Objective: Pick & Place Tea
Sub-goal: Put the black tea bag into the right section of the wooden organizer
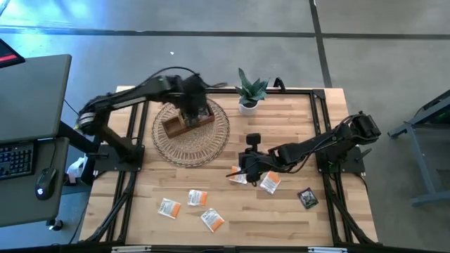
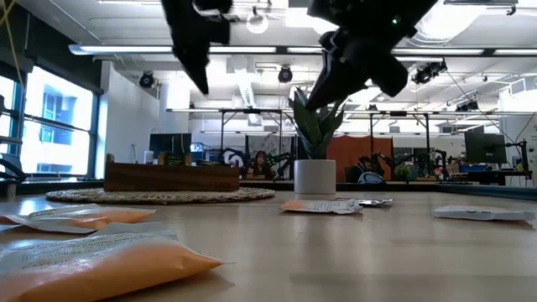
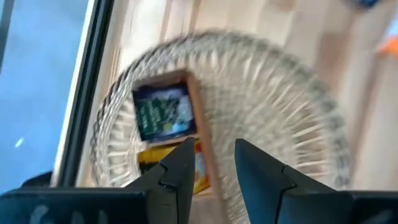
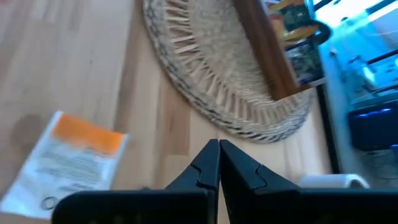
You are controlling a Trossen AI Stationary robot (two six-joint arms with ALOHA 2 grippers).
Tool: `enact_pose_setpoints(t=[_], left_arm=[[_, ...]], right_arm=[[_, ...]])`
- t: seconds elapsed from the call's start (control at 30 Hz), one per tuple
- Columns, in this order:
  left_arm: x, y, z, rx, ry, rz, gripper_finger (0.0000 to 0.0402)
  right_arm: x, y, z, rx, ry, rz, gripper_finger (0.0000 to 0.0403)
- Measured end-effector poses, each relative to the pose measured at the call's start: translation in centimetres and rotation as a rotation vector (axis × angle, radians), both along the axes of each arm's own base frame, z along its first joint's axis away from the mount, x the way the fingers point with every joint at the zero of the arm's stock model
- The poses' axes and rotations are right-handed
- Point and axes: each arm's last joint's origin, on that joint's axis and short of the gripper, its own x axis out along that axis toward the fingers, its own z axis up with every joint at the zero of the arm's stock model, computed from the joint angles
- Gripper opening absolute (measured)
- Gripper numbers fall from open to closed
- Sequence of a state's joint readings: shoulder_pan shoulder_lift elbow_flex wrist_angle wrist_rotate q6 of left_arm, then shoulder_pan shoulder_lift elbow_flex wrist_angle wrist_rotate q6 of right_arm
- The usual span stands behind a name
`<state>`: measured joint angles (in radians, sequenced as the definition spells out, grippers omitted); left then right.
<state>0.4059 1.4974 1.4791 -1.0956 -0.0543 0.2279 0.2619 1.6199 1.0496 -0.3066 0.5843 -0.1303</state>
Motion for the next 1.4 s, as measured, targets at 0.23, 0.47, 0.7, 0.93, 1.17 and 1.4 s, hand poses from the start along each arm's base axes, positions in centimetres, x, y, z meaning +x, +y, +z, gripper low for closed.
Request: enact_pose_setpoints(t=[0.23,0.47,0.7,0.93,1.17,1.4], left_arm=[[-5.1,-2.5,-1.0,0.013,-0.278,0.03,0.0111],[-6.8,-3.5,-5.9,-0.052,-0.399,0.01,0.0111],[-6.7,-3.3,-6.9,-0.032,-0.403,0.019,0.0111],[-6.5,-3.2,-6.8,-0.017,-0.429,0.02,0.0111],[-6.5,-3.2,-6.8,-0.009,-0.424,0.017,0.0111],[-6.5,-3.2,-6.8,-0.009,-0.423,0.016,0.0111]], right_arm=[[0.9,-0.1,0.8,0.077,-0.151,-0.043,0.0004],[1.7,-1.4,1.1,0.369,-0.255,-0.135,0.0026],[1.8,-2.0,0.6,0.521,-0.265,-0.229,0.0085],[0.2,-2.4,-1.2,0.674,-0.116,-0.502,0.0114],[-2.1,-2.9,-2.7,0.823,-0.01,-0.929,0.0114],[-3.7,-3.1,-6.1,0.963,-0.056,-1.119,0.0114]])
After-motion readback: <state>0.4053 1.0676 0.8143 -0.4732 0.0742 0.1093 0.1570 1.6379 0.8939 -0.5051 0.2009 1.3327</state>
